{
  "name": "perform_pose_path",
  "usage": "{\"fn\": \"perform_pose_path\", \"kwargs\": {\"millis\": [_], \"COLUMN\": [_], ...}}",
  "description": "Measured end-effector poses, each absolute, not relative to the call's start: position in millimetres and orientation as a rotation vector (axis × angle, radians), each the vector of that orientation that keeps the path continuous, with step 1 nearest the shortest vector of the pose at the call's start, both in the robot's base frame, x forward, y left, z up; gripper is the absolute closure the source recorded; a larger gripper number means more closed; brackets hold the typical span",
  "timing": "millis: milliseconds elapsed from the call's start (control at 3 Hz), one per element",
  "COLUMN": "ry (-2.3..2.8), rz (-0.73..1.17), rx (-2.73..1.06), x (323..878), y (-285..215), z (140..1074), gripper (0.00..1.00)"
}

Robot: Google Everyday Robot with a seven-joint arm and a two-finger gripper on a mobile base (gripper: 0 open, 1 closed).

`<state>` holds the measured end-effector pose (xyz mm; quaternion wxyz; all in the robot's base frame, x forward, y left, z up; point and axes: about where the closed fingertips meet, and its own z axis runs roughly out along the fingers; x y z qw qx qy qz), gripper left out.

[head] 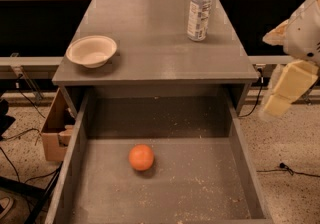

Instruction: Pick orange from top drawer and place on counter

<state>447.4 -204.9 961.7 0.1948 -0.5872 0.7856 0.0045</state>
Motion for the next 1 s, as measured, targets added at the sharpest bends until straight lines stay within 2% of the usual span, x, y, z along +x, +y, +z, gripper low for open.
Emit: {"fn": "perform_pose_path", "kwargs": {"millis": [333,1000], "ry": [2.144,1.974], "rz": [0.187,0.548], "rx": [-1.555,-1.494], "x": [445,437], "y": [-169,-44], "z": [928,823], "gripper": [0.0,0.0]}}
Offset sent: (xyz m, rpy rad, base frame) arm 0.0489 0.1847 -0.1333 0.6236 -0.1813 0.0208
